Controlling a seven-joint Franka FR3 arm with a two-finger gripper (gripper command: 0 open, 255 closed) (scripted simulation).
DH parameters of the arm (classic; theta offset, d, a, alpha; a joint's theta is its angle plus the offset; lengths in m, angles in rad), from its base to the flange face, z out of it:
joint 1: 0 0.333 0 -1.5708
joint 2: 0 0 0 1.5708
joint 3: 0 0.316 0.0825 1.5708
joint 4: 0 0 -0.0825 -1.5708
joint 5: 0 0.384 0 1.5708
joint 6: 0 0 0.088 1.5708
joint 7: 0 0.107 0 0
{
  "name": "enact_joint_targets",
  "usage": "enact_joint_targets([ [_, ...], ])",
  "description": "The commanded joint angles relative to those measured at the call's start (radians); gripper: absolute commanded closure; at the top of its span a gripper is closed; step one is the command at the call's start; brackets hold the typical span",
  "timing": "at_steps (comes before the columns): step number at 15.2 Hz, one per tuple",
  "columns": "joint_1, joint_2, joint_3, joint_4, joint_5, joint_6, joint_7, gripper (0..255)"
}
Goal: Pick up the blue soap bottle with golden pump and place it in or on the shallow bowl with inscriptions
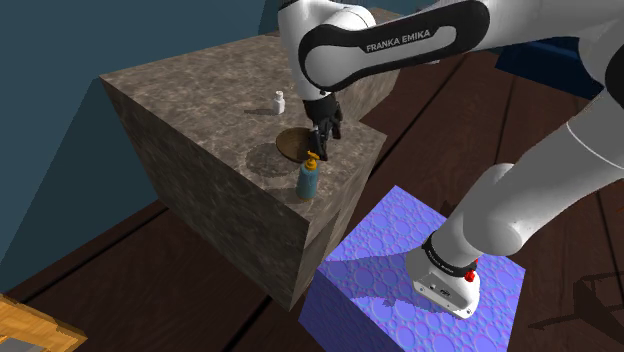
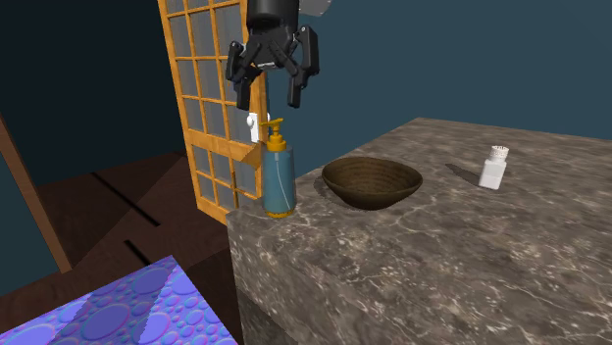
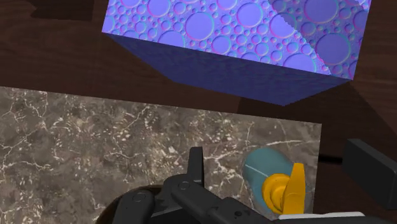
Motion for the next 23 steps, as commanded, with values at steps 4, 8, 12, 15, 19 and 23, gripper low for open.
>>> enact_joint_targets([
  [4,0.026,0.234,0.04,0.151,-0.072,0.011,0.073,0],
  [8,0.048,0.36,0.048,0.231,-0.117,0.015,0.107,0],
  [12,0.043,0.354,0.044,0.172,-0.121,0.068,0.109,0],
  [15,0.04,0.353,0.042,0.137,-0.124,0.102,0.11,0],
  [19,0.04,0.353,0.042,0.137,-0.124,0.102,0.11,0],
  [23,0.04,0.353,0.042,0.137,-0.124,0.102,0.11,255],
])
